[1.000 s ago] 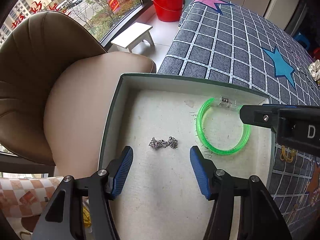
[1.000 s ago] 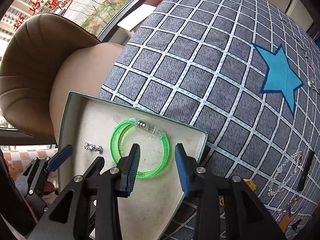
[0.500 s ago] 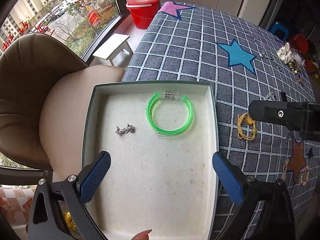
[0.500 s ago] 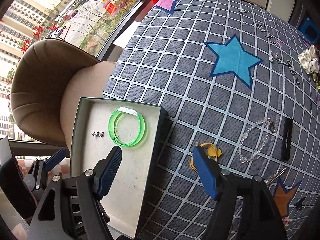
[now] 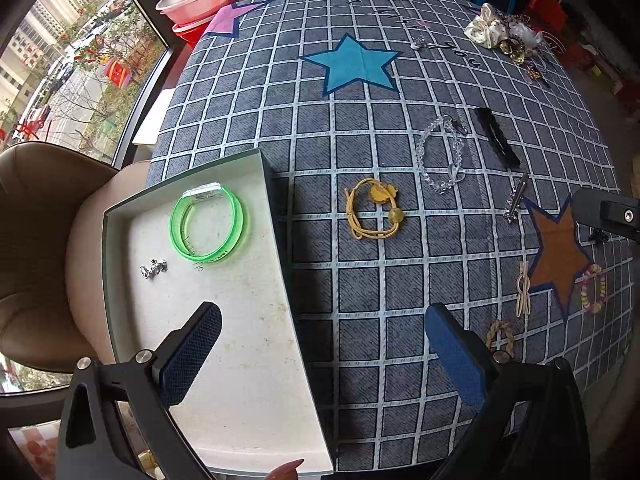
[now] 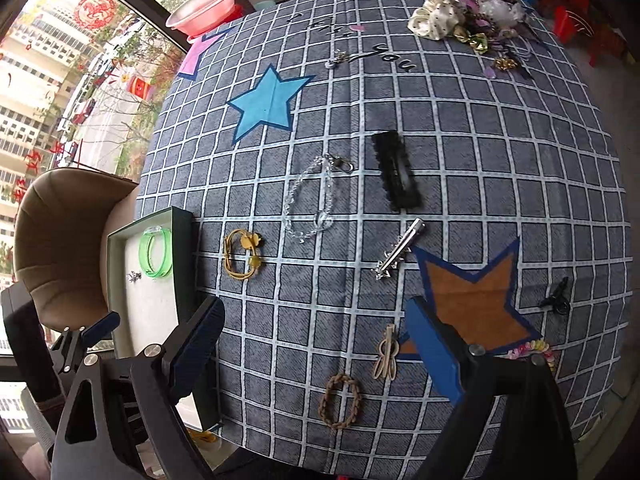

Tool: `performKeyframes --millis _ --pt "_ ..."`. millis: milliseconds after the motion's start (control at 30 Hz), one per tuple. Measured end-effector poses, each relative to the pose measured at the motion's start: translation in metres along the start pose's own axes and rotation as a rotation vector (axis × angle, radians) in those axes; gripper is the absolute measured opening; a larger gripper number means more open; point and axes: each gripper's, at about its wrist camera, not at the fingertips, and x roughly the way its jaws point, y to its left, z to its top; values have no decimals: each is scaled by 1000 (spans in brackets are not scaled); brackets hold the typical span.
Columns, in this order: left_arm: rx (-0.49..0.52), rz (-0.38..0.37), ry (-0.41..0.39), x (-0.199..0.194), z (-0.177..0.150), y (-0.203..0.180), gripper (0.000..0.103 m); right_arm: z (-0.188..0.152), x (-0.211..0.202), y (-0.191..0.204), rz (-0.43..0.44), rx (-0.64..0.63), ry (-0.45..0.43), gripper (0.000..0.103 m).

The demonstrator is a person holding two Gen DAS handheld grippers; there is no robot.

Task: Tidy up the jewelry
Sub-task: 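Grasp clear bead bracelet with left tool while right tool grasps black claw clip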

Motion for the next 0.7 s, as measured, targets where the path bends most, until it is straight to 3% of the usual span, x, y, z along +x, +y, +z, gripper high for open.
performKeyframes --millis 200,467,700 --pt "49 24 5 4 13 -31 103 -19 -16 -58 -30 98 -5 93" --pt "69 -17 83 30 30 -56 103 -43 -21 -141 -131 243 48 93" --pt "83 -10 72 46 63 -76 103 -47 -14 -188 -177 336 69 93"
